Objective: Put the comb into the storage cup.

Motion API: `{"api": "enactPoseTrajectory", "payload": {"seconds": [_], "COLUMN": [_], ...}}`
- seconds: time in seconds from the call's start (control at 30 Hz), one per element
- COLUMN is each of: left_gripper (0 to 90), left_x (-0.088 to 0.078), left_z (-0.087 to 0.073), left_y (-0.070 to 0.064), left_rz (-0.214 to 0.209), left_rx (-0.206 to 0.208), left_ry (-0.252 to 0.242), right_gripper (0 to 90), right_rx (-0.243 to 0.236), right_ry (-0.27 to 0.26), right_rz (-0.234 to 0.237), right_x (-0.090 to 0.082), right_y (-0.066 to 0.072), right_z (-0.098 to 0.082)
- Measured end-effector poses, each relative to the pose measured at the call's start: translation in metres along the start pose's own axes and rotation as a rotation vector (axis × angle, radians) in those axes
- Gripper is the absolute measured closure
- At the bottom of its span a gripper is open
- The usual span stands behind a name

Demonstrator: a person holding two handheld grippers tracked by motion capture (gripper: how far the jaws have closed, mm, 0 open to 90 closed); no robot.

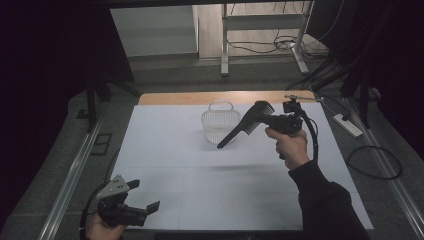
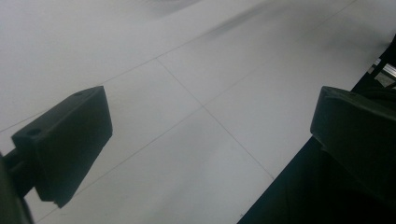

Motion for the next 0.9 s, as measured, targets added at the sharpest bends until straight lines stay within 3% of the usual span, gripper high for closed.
{"api": "enactPoseTrajectory", "payload": {"seconds": [0.43, 0.9], "left_gripper": [0.0, 0.0], "left_x": [-0.005, -0.005], "left_z": [-0.004, -0.005], "left_y": [0.002, 0.002], "left_rz": [0.023, 0.020], "left_rx": [-0.011, -0.013], "left_ry": [-0.002, 0.000], "right_gripper": [85.8, 85.8], "right_rx": [-0.006, -0.003], "right_ry": [-0.025, -0.038], "right_rz": [-0.030, -0.053], "right_x": [-0.003, 0.002], "right_y": [-0.001, -0.004], "right_z": [0.018, 0.033]}}
Point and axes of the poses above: each handheld gripper's, and its own axes: x roughly forward along the jaws, z roughly out of its top, y roughly to its left, the point moved 8 cm from there along x, roughly forward along the jaws, and after that the axes turned 14 degrees about y, right-handed, at the moved point
